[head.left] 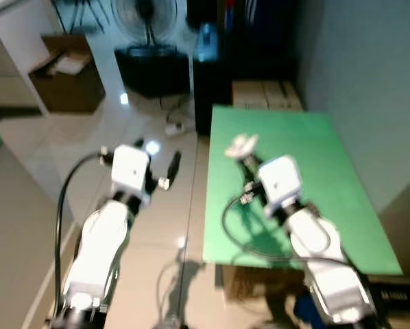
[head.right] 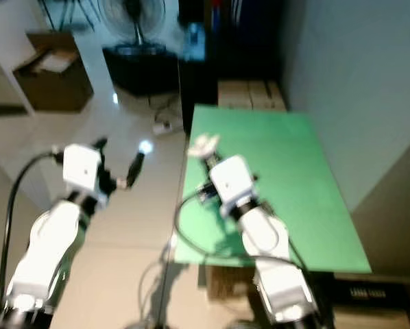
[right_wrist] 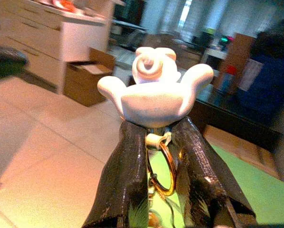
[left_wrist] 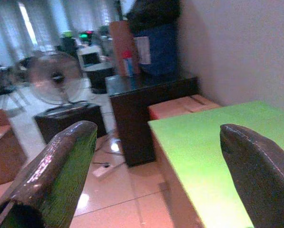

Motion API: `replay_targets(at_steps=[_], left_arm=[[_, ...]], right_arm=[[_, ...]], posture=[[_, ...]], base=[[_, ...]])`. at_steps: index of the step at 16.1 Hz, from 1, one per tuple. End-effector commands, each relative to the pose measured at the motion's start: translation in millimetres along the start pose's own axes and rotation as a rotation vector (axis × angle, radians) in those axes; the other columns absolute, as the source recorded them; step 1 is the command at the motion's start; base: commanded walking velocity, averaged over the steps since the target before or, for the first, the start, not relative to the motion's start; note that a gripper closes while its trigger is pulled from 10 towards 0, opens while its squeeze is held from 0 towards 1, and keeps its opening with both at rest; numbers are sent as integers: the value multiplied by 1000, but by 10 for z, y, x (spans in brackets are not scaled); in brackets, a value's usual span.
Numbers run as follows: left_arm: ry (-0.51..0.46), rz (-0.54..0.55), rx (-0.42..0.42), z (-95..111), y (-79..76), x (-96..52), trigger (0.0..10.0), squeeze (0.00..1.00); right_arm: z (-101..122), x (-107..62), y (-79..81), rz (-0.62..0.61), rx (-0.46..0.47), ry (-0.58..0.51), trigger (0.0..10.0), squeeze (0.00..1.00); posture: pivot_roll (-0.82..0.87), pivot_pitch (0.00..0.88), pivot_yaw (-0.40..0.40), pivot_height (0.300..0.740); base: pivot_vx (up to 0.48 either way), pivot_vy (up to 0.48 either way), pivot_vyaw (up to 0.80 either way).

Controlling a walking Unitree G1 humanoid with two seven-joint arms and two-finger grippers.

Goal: Hang keys on a hook

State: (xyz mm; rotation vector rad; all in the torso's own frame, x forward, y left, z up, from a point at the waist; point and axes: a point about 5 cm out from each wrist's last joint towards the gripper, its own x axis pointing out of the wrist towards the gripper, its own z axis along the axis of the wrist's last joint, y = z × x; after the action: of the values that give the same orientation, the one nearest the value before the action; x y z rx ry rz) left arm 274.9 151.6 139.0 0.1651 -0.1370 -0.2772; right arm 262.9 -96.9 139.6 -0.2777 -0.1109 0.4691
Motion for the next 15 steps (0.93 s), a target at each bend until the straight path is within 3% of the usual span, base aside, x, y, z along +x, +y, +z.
replay_targets(at_steps=[1, 4, 9, 15], left_arm=[[-7, 22, 31, 49, -6, -30, 10000, 0], [8, 40, 54, 36, 12, -58, 10000, 0], [66, 109, 60, -40, 18, -113, 10000, 0], [129, 234, 95, -128, 6, -498, 10000, 0]], right_arm=[[-8, 34, -32, 14, 1, 4, 10000, 0], [-44, 62, -41, 2, 12, 16, 10000, 0], [-301, -8, -9, -36, 46, 111, 10000, 0], [-422, 139, 108, 118, 66, 128, 10000, 0]], posture=[[-79, 36, 12, 740], [-74, 38, 11, 740], [-53, 34, -41, 740], [76, 61, -244, 740]], base=[[0, 0, 800], [0, 0, 800], [0, 0, 800], [0, 0, 800]])
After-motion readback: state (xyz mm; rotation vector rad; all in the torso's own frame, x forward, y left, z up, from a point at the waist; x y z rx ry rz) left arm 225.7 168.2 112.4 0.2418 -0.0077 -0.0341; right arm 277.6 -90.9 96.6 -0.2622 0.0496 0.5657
